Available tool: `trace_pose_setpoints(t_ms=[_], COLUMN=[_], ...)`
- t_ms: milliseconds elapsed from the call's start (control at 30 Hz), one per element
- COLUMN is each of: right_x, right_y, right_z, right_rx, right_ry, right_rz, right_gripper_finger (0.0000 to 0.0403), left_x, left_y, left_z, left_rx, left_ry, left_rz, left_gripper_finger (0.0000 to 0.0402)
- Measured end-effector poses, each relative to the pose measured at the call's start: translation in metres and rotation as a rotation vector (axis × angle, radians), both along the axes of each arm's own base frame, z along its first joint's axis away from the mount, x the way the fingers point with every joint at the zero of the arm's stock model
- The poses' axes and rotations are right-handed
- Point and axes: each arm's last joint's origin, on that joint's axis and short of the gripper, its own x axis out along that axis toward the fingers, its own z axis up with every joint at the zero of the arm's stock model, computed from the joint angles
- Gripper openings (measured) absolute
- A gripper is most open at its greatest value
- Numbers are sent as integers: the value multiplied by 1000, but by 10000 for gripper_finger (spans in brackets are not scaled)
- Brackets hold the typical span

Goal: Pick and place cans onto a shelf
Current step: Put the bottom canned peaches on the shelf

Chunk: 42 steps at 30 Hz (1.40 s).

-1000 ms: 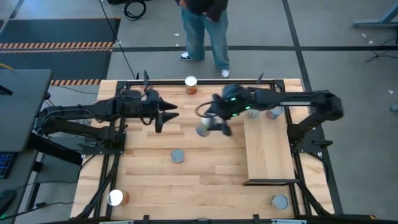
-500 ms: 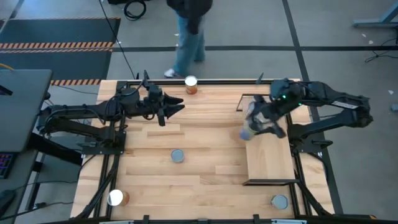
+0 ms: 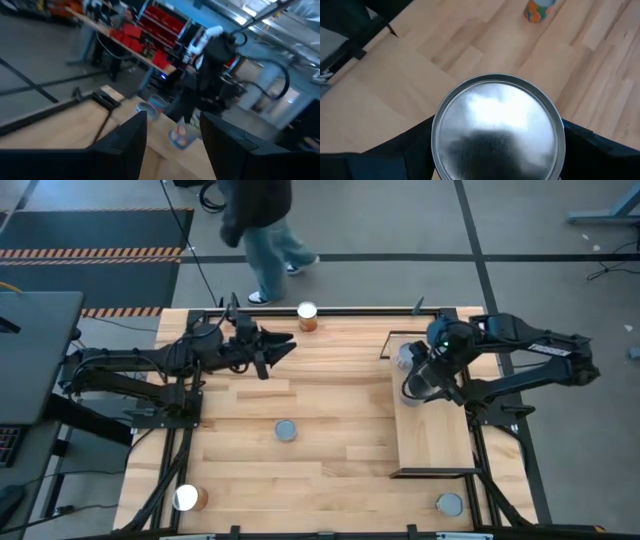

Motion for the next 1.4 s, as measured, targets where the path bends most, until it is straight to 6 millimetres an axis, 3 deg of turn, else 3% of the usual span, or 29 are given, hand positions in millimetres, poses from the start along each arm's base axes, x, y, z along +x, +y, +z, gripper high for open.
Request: trace_pose_setpoints(t_ms=[200,833,1067,1400], right_x=[-1,2,0,-8], right_y=[-10,-14,-16,-13], right_z=[-17,-19,-19,24], right_rx=[45,27,-9,-47], right_ry=[26,45,61,-48], right_rz=[-11,-69,-106,-152], right_gripper_finger=[321,333,361,379], left_x=[0,0,0,-1], left_y=[-1,-7,-7,-2], left_z=[3,2,2,-7], left_rx=[7,-1,16,15], left_ry=[-35,-19,-12,80], left_rz=[27,34,35,56], left_gripper_finger=[190,190,190,190])
